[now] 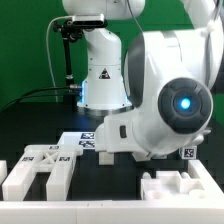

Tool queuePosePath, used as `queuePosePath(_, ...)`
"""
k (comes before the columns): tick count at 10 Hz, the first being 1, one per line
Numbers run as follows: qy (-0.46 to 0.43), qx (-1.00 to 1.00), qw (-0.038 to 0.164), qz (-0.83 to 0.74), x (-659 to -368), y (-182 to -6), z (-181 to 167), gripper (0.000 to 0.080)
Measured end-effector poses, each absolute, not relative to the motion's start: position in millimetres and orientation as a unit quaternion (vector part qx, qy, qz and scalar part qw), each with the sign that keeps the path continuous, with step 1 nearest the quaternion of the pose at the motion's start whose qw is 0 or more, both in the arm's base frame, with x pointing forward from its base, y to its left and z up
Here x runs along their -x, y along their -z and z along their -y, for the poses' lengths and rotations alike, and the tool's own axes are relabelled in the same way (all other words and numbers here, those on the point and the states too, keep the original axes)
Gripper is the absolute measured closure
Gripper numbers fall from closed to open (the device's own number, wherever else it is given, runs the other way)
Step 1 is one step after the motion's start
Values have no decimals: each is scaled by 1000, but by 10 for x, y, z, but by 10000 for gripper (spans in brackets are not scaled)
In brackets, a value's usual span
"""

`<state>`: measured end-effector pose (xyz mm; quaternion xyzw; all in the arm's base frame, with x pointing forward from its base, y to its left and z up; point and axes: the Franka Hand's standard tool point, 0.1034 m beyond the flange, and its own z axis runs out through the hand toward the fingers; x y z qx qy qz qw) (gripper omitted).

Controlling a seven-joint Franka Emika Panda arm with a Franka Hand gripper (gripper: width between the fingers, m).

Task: Assemble chair

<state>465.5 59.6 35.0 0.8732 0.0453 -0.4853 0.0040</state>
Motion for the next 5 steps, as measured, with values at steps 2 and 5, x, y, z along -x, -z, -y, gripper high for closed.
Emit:
queuePosePath(2, 458, -887, -2, -54, -4948, -722, -626, 515)
queuePosePath(5, 379, -924, -4, -55, -5092, -772, -645, 515)
